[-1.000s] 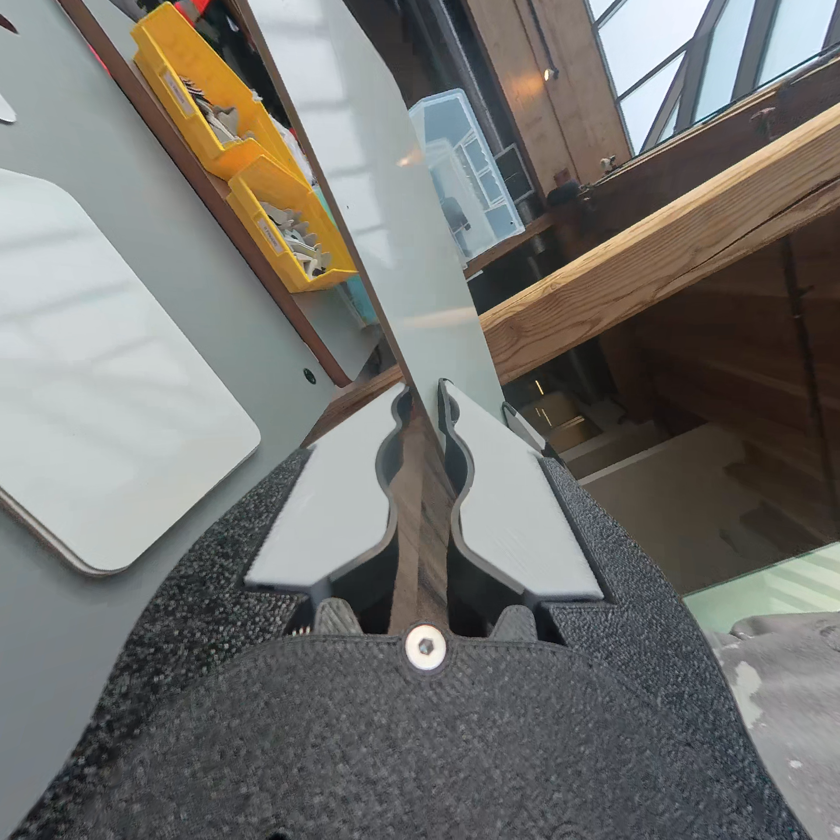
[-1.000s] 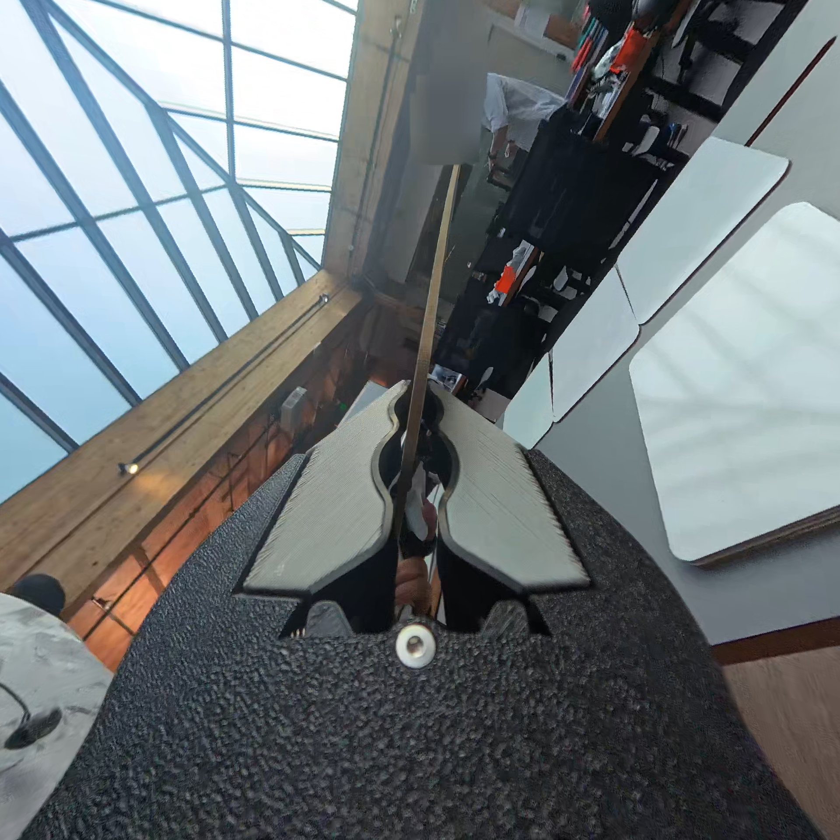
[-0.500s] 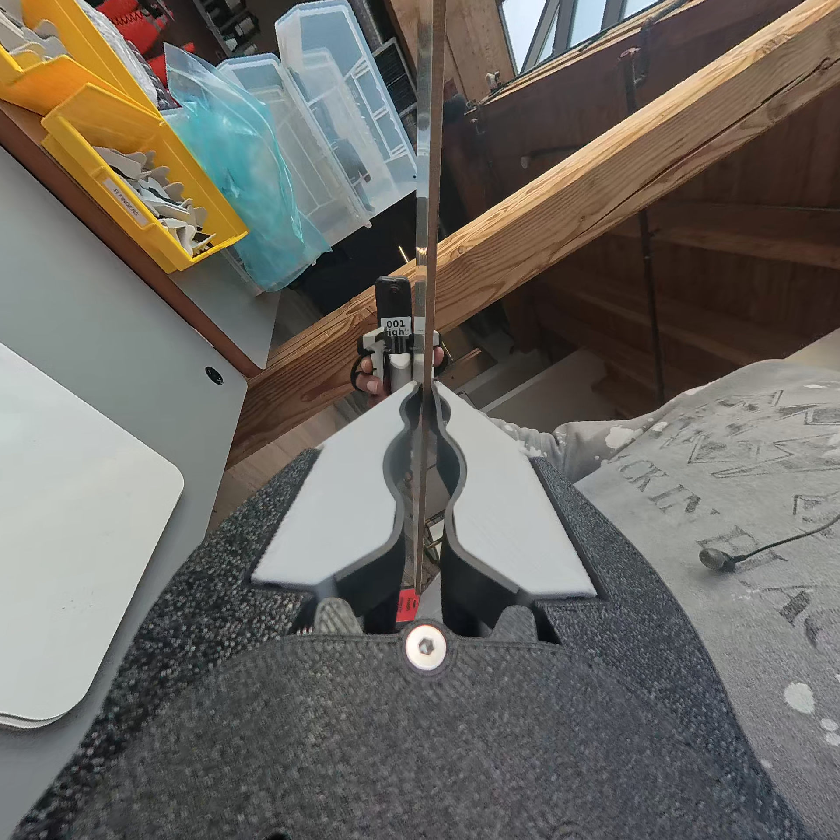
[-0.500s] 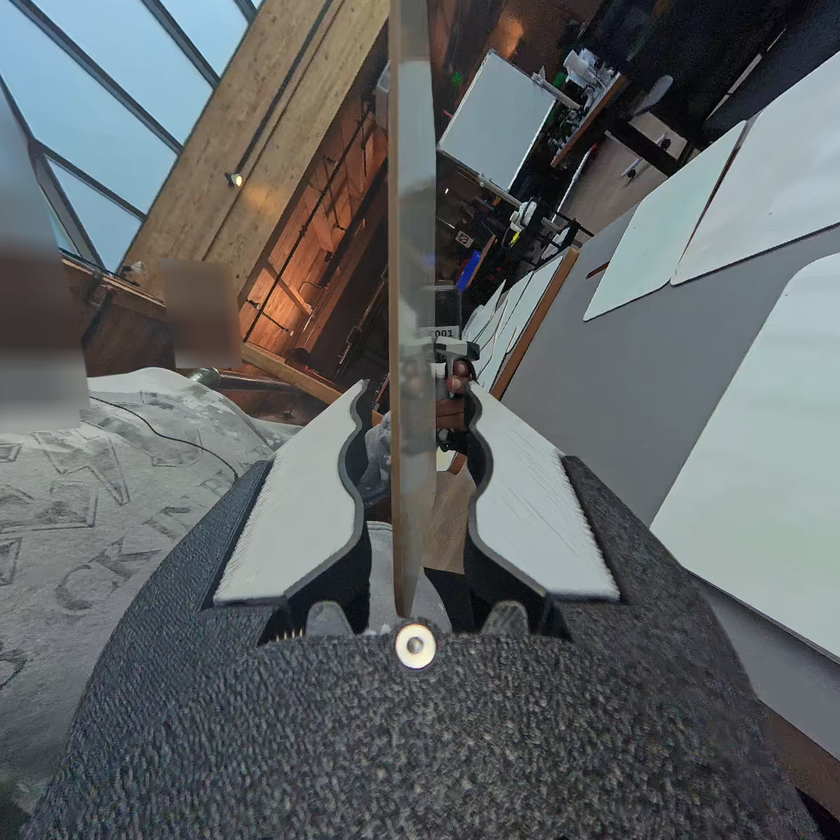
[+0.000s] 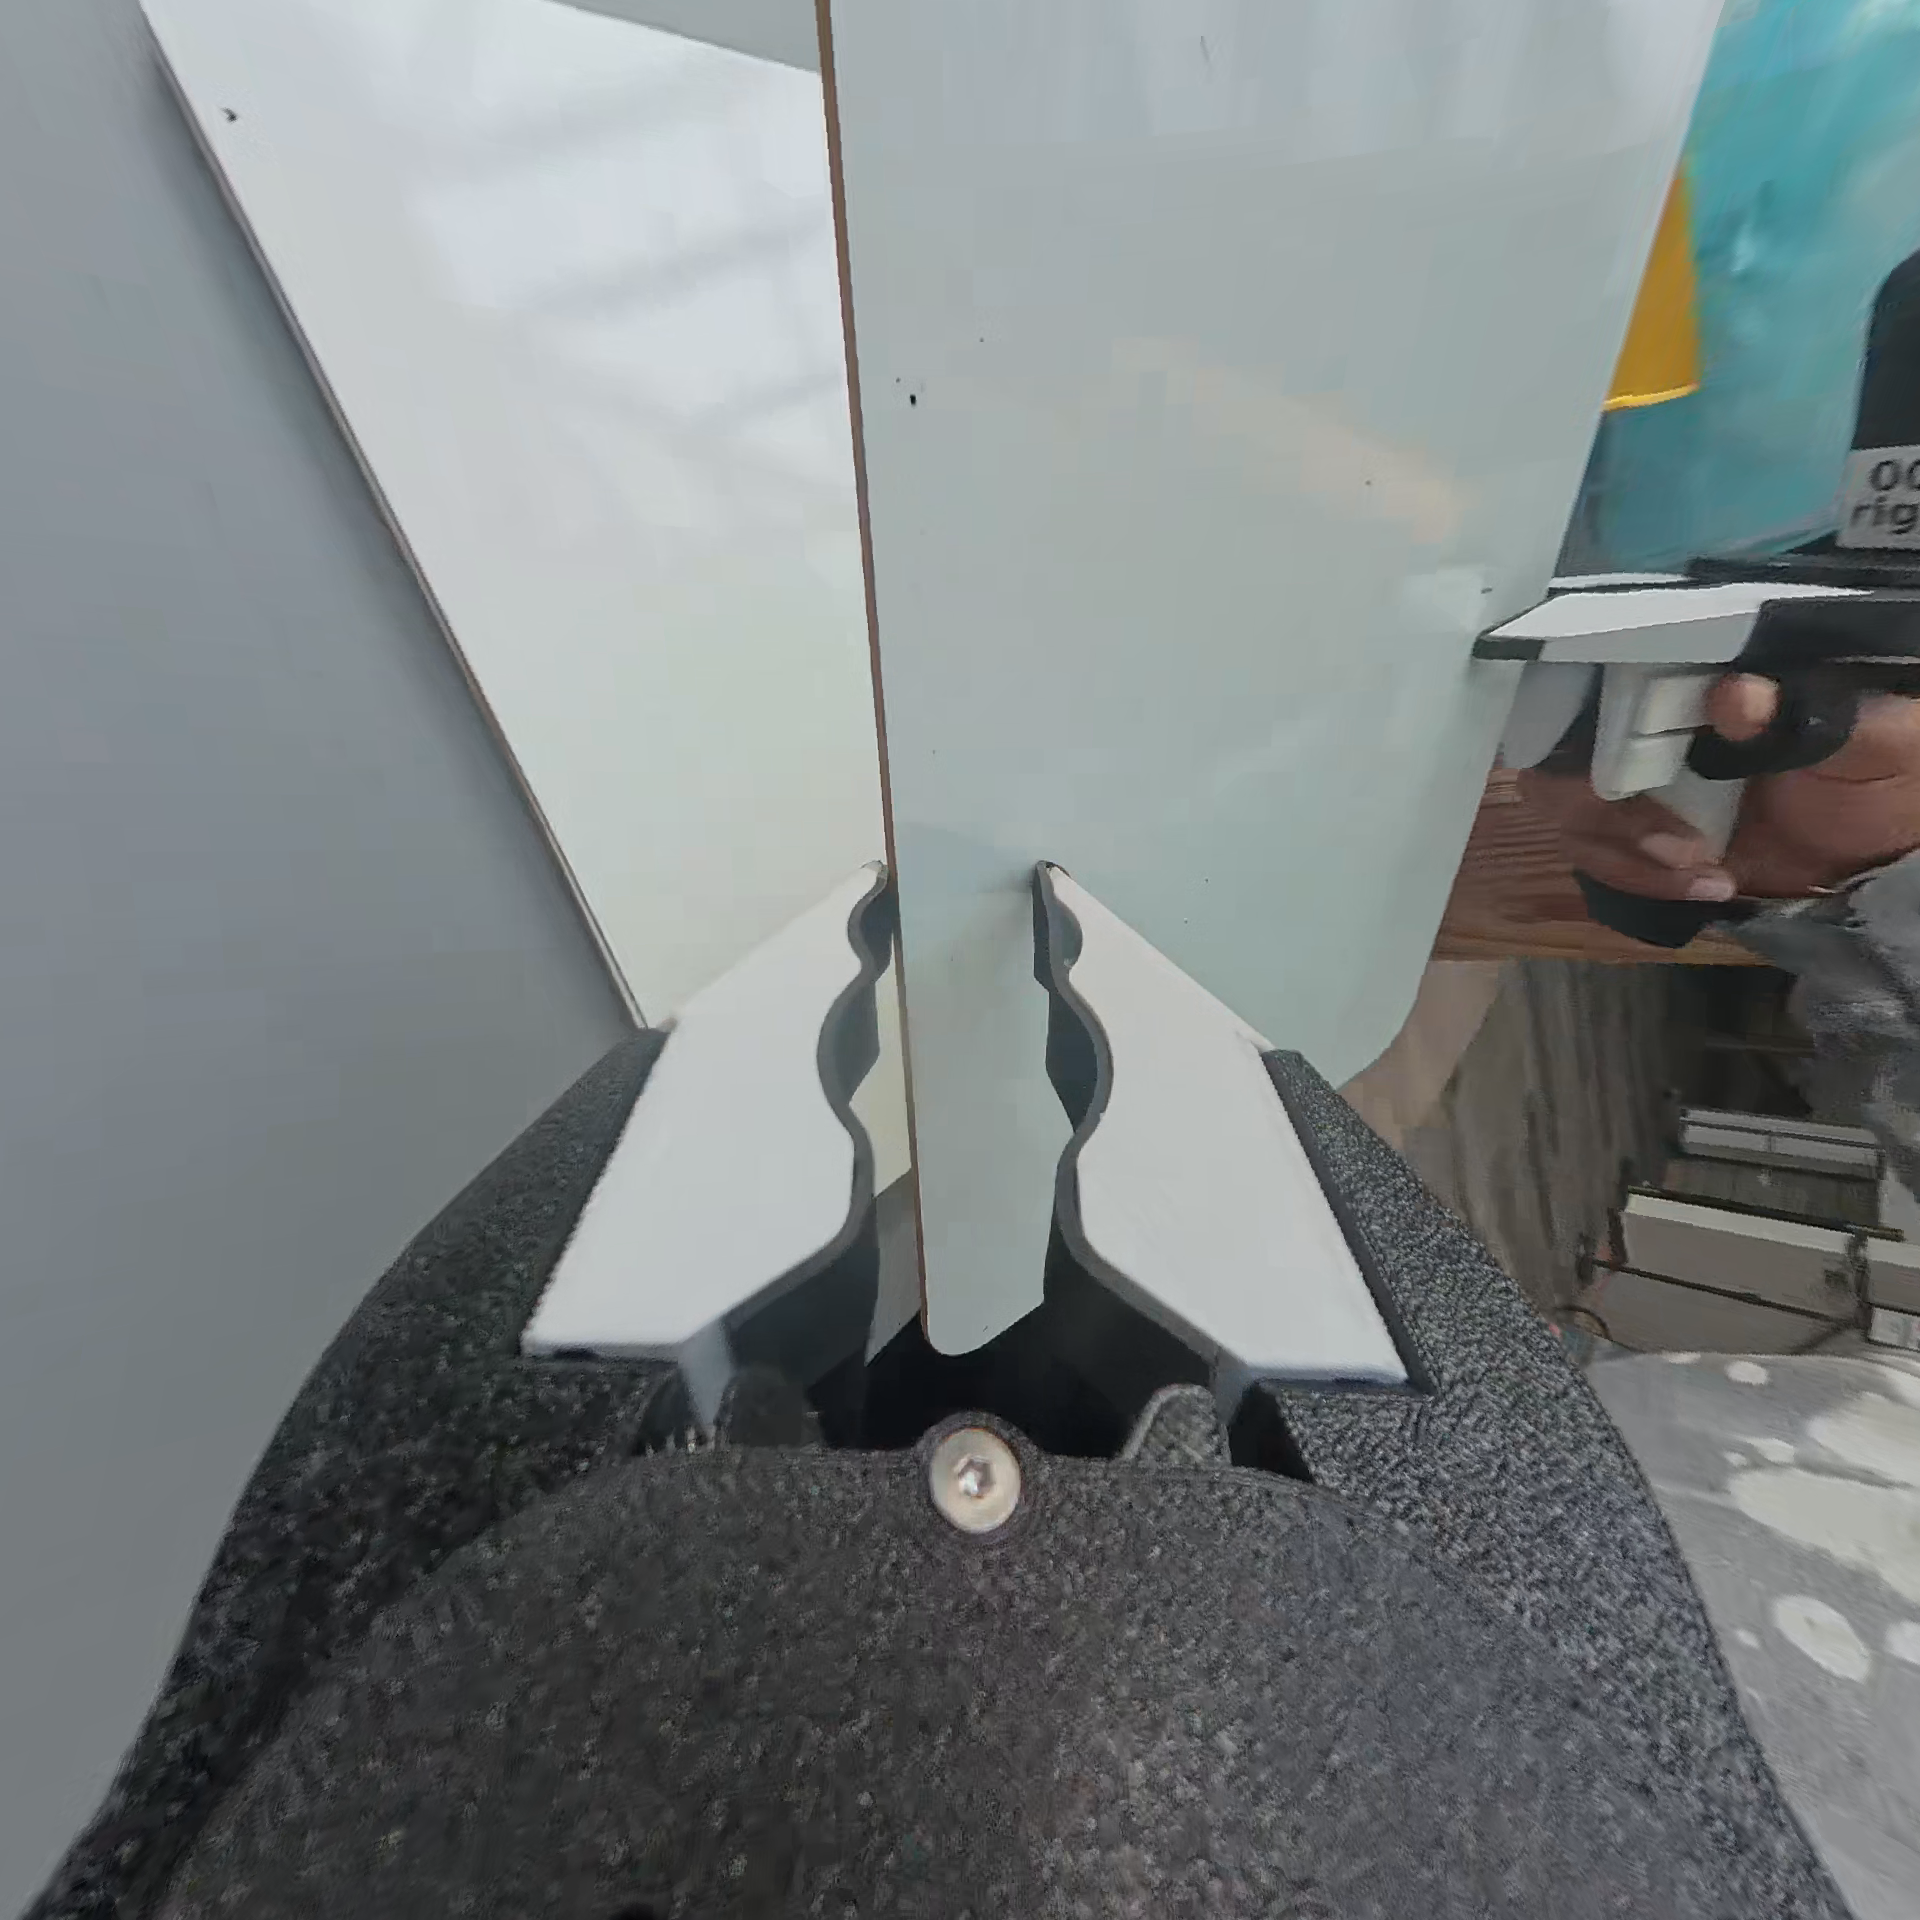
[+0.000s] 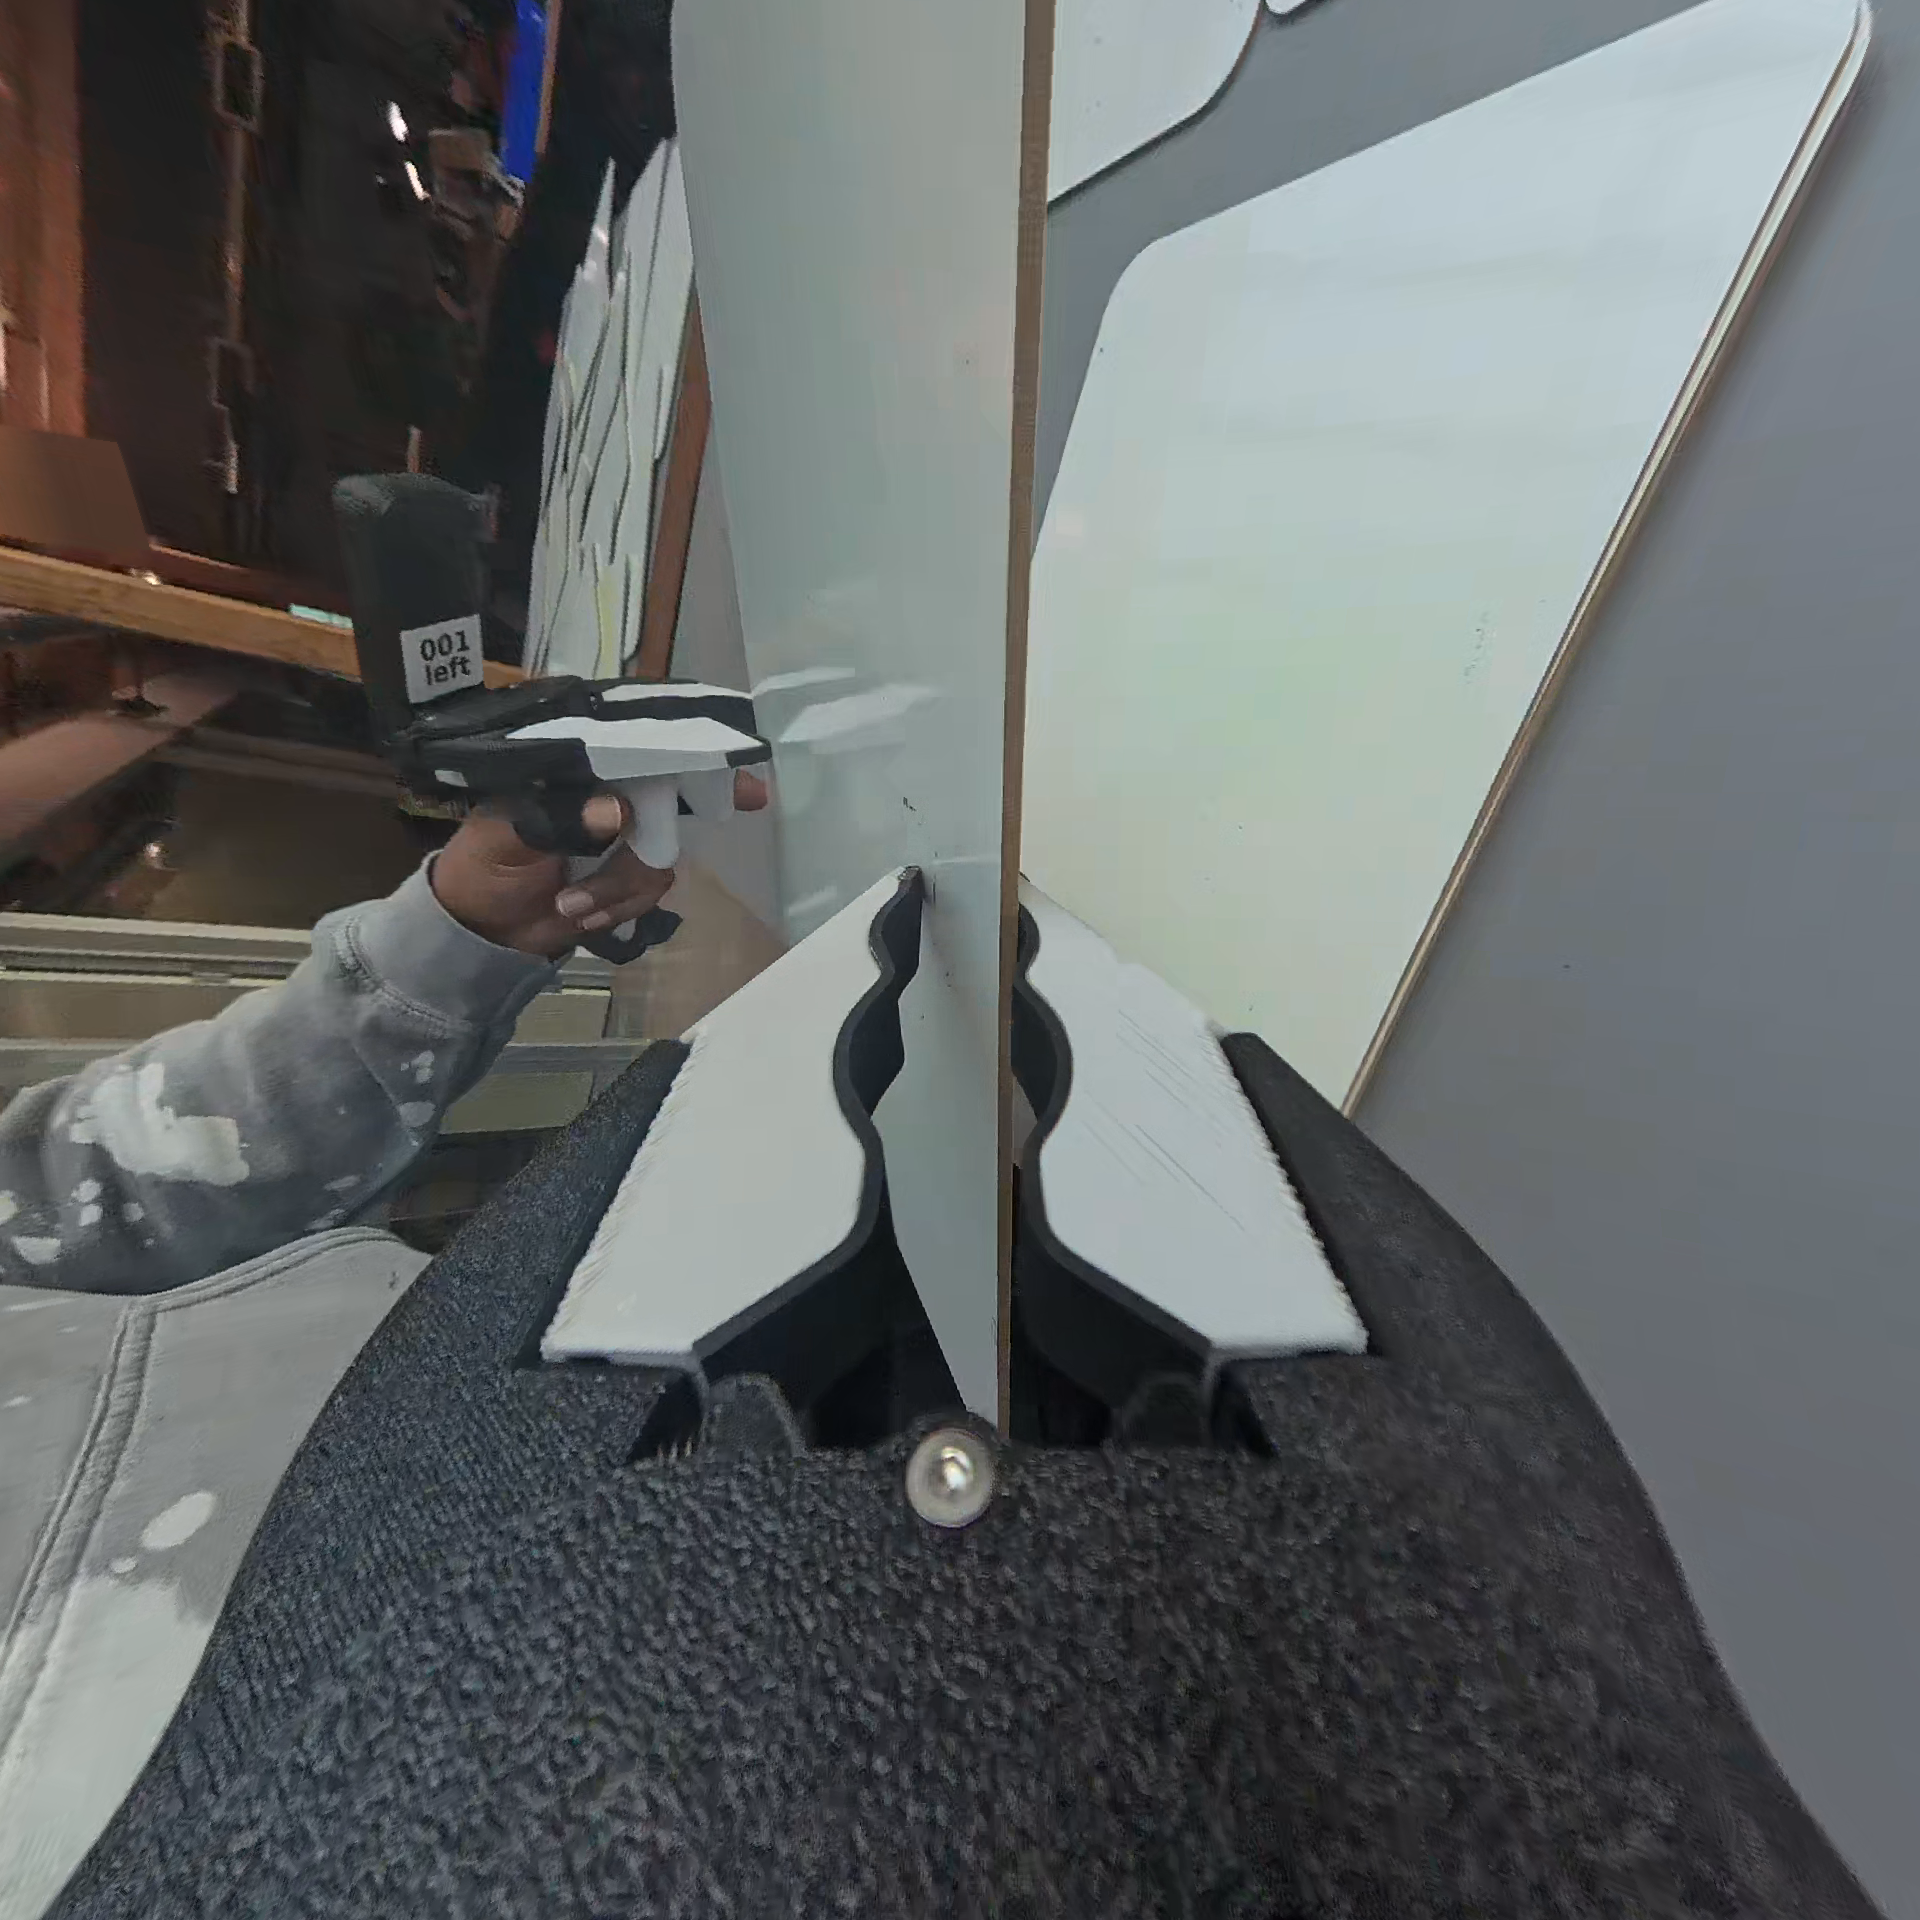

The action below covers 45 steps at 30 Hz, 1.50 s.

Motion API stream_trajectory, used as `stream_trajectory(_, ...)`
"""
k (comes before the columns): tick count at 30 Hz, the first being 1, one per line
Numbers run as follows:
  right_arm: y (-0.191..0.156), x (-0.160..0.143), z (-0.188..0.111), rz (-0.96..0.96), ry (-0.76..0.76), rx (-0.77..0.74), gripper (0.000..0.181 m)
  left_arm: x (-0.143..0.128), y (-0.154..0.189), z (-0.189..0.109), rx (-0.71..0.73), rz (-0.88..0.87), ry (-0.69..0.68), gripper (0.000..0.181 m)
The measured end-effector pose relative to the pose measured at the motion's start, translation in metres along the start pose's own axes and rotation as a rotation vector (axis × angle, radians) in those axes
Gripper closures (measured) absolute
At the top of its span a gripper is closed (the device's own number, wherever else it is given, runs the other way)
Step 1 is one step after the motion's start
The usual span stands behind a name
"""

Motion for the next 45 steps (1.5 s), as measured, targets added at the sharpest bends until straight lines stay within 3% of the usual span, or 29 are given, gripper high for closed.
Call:
stream_trajectory(4, 0.021, 0.014, 0.033, -0.003, -0.109, -0.096, 0.164, -0.006, -0.022, 0.022, 0.170, -0.051, -0.045, 0.149)
stream_trajectory(13, 0.043, 0.023, 0.084, -0.016, -0.211, -0.331, 0.141, 0.016, -0.051, 0.037, 0.277, -0.107, -0.141, 0.148)
stream_trajectory(27, 0.036, 0.037, 0.100, -0.007, -0.333, -0.494, 0.130, 0.033, -0.064, 0.051, 0.321, -0.227, -0.381, 0.142)
stream_trajectory(38, 0.041, 0.034, 0.114, 0.000, -0.309, -0.551, 0.124, 0.028, -0.066, 0.062, 0.482, -0.057, -0.334, 0.141)
stream_trajectory(41, 0.036, 0.033, 0.113, -0.032, -0.283, -0.587, 0.122, 0.025, -0.064, 0.062, 0.517, -0.043, -0.308, 0.148)
stream_trajectory(45, 0.026, 0.033, 0.115, -0.133, -0.275, -0.670, 0.109, 0.021, -0.063, 0.062, 0.508, -0.052, -0.278, 0.149)
Point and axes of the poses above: each gripper's, where its closed fingertips meet, z out along the fingers, x out of its top, y = z × x across the jaws, the point moved 9 cm from there along -z, back along the fingers, and after that the axes turned 12 degrees about -x, right-handed, at the moved point
